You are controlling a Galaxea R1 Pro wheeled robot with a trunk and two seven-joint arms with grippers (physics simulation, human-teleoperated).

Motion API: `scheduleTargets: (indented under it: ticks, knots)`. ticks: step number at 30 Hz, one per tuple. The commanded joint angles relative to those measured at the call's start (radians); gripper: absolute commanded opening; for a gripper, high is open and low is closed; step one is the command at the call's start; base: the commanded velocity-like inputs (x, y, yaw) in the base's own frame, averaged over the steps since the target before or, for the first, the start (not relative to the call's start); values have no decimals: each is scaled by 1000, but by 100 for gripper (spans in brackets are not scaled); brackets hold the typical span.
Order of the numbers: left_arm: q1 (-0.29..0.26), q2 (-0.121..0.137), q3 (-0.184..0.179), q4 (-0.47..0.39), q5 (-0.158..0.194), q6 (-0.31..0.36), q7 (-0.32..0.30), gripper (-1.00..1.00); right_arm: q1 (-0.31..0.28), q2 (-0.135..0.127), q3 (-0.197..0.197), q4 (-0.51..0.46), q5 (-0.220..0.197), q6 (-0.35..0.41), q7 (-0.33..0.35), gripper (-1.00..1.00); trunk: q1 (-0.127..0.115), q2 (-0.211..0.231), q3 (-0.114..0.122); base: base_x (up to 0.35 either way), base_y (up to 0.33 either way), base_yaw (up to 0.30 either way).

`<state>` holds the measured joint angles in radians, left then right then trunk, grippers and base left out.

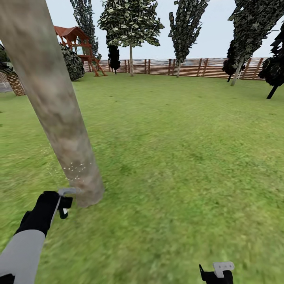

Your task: In the garden, pick up the pesticide atomizer on the floor and spray pesticide onto both trees until each tree trunk is fully covered.

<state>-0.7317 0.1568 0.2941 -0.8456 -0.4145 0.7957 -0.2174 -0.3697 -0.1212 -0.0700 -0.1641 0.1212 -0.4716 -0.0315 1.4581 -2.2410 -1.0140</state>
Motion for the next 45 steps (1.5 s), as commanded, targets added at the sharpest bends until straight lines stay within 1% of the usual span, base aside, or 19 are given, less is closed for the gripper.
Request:
scheduleTargets:
  ticks: [1,3,4,5,9,11,13,16,17,18,24,26,28,31,35,37,39,43,45]
  knots:
    - [1,25,-1,2,14,-9,0,-100,0,0,0,0,0,0,0,100,0,0,0,0,0,1]
    - [4,47,-2,14,15,-26,0,-100,0,0,1,0,0,0,1,100,0,0,0,0,0,0]
    - [4,43,-5,38,14,-59,0,-100,0,0,1,0,0,0,1,100,0,0,0,0,0,0]
    - [4,30,-6,75,15,-98,1,-100,0,0,1,0,0,1,1,100,0,0,0,0,0,0]
    - [5,-41,-5,130,13,-137,3,-100,0,0,1,0,0,1,1,100,0,0,0,0,0,0]
    - [4,-49,1,134,15,-140,2,-100,0,0,1,0,0,1,1,100,0,0,0,0,0,0]
    - [5,-42,3,135,14,-140,2,-100,0,0,1,0,0,1,1,100,0,0,0,0,0,0]
    - [6,39,2,140,15,-141,1,-100,0,0,1,0,0,1,1,100,0,0,0,0,0,0]
    - [24,55,2,153,16,-142,1,-100,0,0,1,0,0,1,1,100,0,0,0,0,0,0]
    - [33,55,2,158,16,-143,1,-100,0,0,1,0,0,1,1,100,0,0,0,0,0,0]
    - [41,-23,2,188,19,-144,3,-100,0,0,1,0,0,1,1,100,0,0,0,169,-106,0]
    - [41,-33,3,187,18,-148,3,-100,0,0,1,0,0,1,1,100,0,0,0,252,-152,0]
    - [41,-27,2,191,15,-178,3,-100,0,0,1,0,0,1,1,100,0,0,0,301,-70,0]
    - [68,23,2,196,13,-229,23,-100,0,0,1,0,0,1,1,100,0,0,0,301,-13,0]
    - [107,42,7,195,14,-237,87,-100,0,0,1,0,0,1,1,100,0,0,0,74,-2,0]
    - [113,52,42,195,15,-240,93,-100,0,0,1,0,0,1,1,100,0,0,0,6,0,0]
    - [115,58,75,195,16,-247,95,-100,0,0,1,0,-1,0,1,100,0,0,0,1,0,0]
    - [114,50,87,193,19,-247,97,-100,0,0,-3,-1,-1,-1,-1,100,0,0,0,0,0,76]
    - [114,44,89,191,20,-297,98,-100,0,0,-4,0,-2,-1,-1,100,0,0,0,0,0,237]
